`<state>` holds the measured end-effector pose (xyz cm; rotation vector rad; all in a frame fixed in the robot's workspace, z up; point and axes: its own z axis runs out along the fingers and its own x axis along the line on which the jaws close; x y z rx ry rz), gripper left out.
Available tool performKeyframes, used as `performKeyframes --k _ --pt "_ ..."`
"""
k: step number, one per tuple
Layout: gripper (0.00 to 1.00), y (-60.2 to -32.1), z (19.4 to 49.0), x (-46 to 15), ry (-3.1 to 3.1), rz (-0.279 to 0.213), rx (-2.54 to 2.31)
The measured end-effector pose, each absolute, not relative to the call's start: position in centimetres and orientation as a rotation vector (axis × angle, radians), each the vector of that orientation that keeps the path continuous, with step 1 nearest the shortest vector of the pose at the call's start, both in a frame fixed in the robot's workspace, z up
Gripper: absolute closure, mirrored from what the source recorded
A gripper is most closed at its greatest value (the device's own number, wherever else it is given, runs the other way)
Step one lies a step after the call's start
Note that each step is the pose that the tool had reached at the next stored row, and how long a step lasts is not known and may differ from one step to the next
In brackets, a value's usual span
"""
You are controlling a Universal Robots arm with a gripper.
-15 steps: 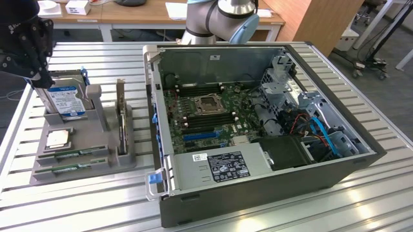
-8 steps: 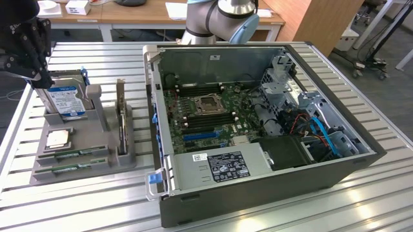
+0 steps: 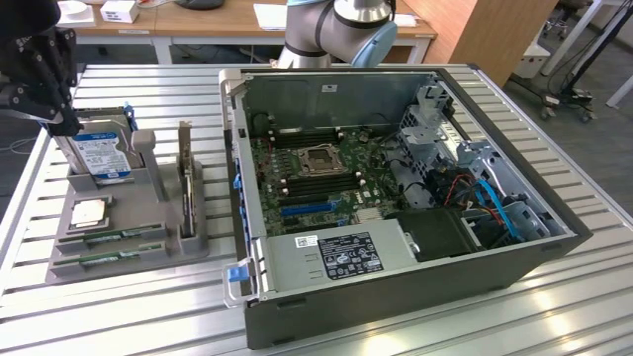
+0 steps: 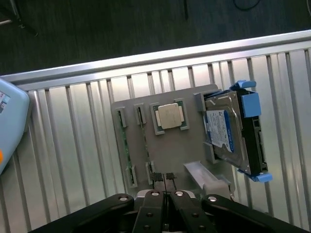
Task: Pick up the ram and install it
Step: 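Pick up the ram and move it above insertion slot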
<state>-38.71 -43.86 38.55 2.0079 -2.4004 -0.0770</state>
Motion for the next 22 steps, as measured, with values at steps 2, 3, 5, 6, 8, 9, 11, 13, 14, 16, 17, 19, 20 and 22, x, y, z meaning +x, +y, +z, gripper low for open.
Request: performKeyframes --k 2,3,5,6,8,9,11,13,14,16,17,19,20,22 --pt "0.9 -43.86 38.54 -38.71 -2.38 -0.077 2.031" --pt "0.9 -43.86 38.54 -38.71 -2.37 -0.077 2.042" --pt "0.9 -43.86 38.54 -38.71 -2.351 -0.077 2.064" --pt "0.9 -43.86 38.54 -38.71 -2.343 -0.077 2.073" --pt "0.9 -43.86 38.54 -38.71 -2.329 -0.076 2.087" --pt "0.9 -43.86 38.54 -38.71 -2.327 -0.076 2.09" --pt "0.9 -43.86 38.53 -38.71 -2.326 -0.076 2.091" --pt "0.9 -43.86 38.54 -38.71 -2.326 -0.076 2.091" --pt "0.9 -43.86 38.54 -38.71 -2.326 -0.076 2.091" --pt "0.9 -43.86 38.53 -38.71 -2.326 -0.076 2.091" --pt "0.9 -43.86 38.54 -38.71 -2.326 -0.076 2.091" --pt "0.9 -43.86 38.53 -38.71 -2.326 -0.076 2.091" --pt "0.9 -43.86 38.54 -38.71 -2.326 -0.076 2.091" --pt "0.89 -43.86 38.53 -38.71 -2.326 -0.076 2.091"
